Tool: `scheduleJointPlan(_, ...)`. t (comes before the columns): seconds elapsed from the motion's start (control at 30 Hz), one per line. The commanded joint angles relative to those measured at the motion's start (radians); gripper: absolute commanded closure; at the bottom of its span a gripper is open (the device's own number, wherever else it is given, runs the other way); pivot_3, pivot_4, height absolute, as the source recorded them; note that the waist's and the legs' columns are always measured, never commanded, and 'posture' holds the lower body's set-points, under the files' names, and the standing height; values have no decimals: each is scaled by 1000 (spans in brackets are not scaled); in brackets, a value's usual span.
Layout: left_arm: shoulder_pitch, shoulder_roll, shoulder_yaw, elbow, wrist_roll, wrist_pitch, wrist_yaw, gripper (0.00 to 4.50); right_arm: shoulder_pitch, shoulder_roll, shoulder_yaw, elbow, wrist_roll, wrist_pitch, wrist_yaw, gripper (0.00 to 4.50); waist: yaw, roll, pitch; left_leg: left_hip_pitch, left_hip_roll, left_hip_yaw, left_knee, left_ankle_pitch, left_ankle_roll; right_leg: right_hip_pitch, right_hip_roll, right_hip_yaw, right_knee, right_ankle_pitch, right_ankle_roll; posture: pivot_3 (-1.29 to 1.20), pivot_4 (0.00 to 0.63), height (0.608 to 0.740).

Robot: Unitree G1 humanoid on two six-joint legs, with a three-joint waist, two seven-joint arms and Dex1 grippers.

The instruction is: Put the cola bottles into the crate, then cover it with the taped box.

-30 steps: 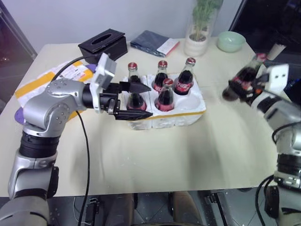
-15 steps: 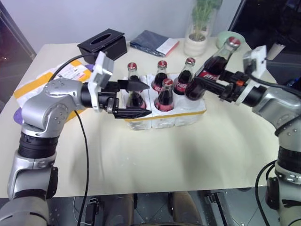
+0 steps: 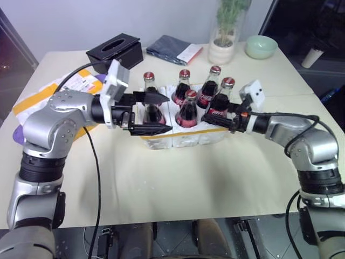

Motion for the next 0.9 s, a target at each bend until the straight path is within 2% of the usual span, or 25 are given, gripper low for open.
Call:
scheduleJointPlan(0.03,24,25,31,-40,10,-19,9,0,-17,-7,-3,16,-33,-8,5,18,1,-1,0,1,0,0,0,0,0,1,0,0,0,0,0,0,150,740)
scheduleJointPlan(0.2,123,66,99,-111,19,-15,79,0,30,-90,-97,-124,41,56,51,18,6,0,0,1,0,0,0,0,0,1,0,0,0,0,0,0,150,740)
scheduleJointPlan(0.37,267,172,285,-238,83,-25,219,0,27,-224,-359,-260,298,210,118,18,5,-1,0,0,0,-1,-1,0,0,0,0,0,-1,0,0,0,150,740)
scheduleJointPlan(0.43,376,239,429,-283,150,-24,269,0,-17,-278,-472,-235,389,258,117,18,0,-1,1,-1,0,-1,-1,0,0,0,0,0,-1,0,0,0,150,740)
scheduleJointPlan(0.5,483,276,544,-310,197,-12,293,0,-30,-321,-528,-204,436,291,122,18,-1,-1,1,0,1,1,-2,0,0,-1,0,0,-1,0,0,0,150,740)
scheduleJointPlan(0.63,838,324,745,-307,438,-105,273,0,79,-427,-561,-200,427,272,256,18,2,-2,0,2,2,1,-4,-1,1,1,1,0,-2,-1,-2,0,150,740)
scheduleJointPlan(0.67,892,329,767,-300,468,-128,266,0,91,-434,-563,-200,434,267,269,18,3,-2,0,2,2,2,-4,-1,1,1,1,0,-3,-3,-4,0,150,740)
scheduleJointPlan(0.77,1087,339,776,-192,706,-305,345,0,99,-427,-524,-181,413,227,285,18,4,-1,0,1,2,2,-1,-1,1,1,1,0,-3,-3,-6,0,150,740)
scheduleJointPlan(0.9,1080,302,674,-87,855,-312,541,0,108,-416,-499,-191,416,204,304,18,14,-2,-1,1,3,4,-1,-1,1,2,-1,0,-3,-3,-8,0,150,740)
